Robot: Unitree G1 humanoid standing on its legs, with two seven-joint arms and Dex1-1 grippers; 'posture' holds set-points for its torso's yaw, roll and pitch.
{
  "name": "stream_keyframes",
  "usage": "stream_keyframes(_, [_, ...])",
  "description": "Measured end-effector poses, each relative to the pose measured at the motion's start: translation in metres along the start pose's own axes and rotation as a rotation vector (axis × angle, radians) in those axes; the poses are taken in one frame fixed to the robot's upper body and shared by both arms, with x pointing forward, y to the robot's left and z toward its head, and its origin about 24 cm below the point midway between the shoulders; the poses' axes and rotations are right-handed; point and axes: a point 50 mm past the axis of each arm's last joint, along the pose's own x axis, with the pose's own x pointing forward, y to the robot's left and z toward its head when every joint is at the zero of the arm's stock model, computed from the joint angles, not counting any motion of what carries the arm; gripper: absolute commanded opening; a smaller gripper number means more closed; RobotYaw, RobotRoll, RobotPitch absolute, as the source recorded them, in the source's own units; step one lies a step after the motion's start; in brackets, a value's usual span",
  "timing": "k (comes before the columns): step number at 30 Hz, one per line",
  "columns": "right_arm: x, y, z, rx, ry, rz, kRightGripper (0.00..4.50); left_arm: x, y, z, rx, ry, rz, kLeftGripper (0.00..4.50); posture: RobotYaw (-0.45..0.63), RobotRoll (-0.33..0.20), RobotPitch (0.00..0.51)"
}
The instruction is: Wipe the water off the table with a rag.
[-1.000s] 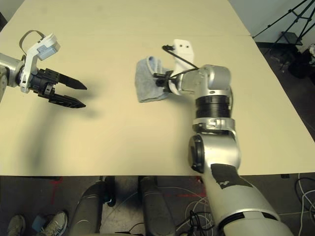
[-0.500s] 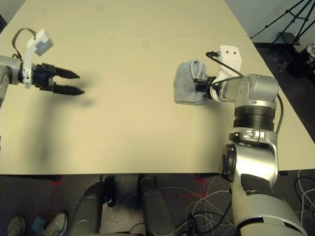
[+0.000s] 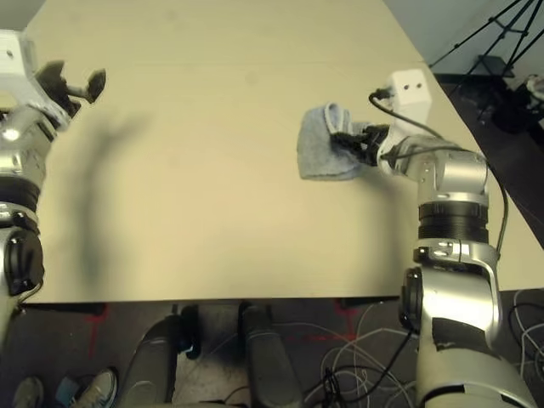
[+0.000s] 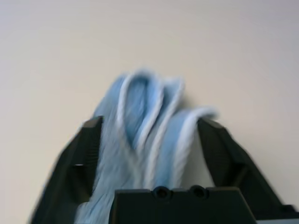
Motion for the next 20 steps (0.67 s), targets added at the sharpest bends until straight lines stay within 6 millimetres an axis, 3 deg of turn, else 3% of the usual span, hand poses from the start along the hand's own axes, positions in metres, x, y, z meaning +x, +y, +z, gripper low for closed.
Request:
stream_keyframes(3, [-0.003,-0.015,0.003,-0.076,-0.112,-0.091,4.48,-0.001,-0.001,0.000,0.006,-0.022,0.025,4.50,-0.11,0.000,0.256])
stream_keyframes(8, [-0.009,-0.037,-0.024,-0.135,-0.160,-0.241,4.48,0.001,-0.006,-0.001,-0.010,-0.045,0.054,4.50,-0.12,0.000,0.255])
stream_keyframes(14, [-0.016,-0.048,-0.046,-0.118,-0.168,-0.349,4.48,0.002,-0.012,-0.001,-0.012,-0.071,0.067,4.50,-0.15,0.000,0.241])
stream_keyframes(20, [-0.024,-0.056,-0.044,-0.123,-0.194,-0.385,4.48,0.003,-0.017,-0.003,-0.029,-0.087,0.099,4.50,-0.16,0.000,0.215])
